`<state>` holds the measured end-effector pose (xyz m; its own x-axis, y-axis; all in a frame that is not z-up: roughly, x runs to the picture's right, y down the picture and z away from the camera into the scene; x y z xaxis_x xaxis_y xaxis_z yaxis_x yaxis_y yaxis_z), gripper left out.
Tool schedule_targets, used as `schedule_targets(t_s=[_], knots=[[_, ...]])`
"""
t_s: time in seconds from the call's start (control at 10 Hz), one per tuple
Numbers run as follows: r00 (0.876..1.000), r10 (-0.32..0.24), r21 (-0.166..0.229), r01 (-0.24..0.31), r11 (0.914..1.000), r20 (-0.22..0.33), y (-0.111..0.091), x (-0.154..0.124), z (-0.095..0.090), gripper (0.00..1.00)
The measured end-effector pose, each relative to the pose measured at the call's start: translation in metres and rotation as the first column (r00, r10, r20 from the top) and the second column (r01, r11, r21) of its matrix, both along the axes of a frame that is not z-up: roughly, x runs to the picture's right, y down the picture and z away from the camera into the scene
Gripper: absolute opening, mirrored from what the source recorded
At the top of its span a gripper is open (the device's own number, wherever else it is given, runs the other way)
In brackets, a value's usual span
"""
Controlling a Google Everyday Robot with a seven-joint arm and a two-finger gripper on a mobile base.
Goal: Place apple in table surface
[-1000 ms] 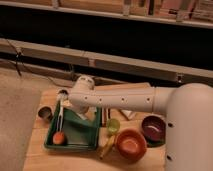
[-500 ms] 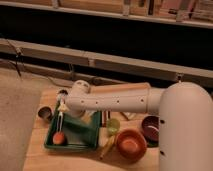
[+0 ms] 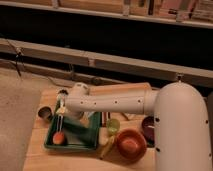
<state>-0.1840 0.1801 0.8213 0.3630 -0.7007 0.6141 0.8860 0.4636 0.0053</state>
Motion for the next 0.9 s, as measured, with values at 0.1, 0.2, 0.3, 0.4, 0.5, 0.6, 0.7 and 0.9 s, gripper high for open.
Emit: schedule_targets(t_s=[0.1, 0.2, 0.3, 0.4, 0.5, 0.6, 0.7, 0.9], knots=[[1.000, -0.001, -0.003, 0.001, 1.0000, 0.005, 0.001, -0.003, 0.001, 1.00], [1.000, -0.006, -0.010, 0.006, 0.9999, 0.012, 0.005, -0.004, 0.002, 1.00], [1.000, -0.006, -0.013, 0.006, 0.9999, 0.014, 0.007, -0.005, 0.003, 1.00], [1.000, -0.009, -0.018, 0.009, 0.9998, 0.017, 0.010, -0.006, 0.004, 1.00], [1.000, -0.013, -0.022, 0.013, 0.9997, 0.018, 0.013, -0.007, 0.006, 1.00], [1.000, -0.019, -0.027, 0.019, 0.9995, 0.020, 0.015, -0.009, 0.007, 1.00], [0.999, -0.025, -0.030, 0.025, 0.9992, 0.022, 0.017, -0.011, 0.007, 1.00], [0.999, -0.034, -0.033, 0.035, 0.9988, 0.018, 0.020, -0.011, 0.007, 1.00]])
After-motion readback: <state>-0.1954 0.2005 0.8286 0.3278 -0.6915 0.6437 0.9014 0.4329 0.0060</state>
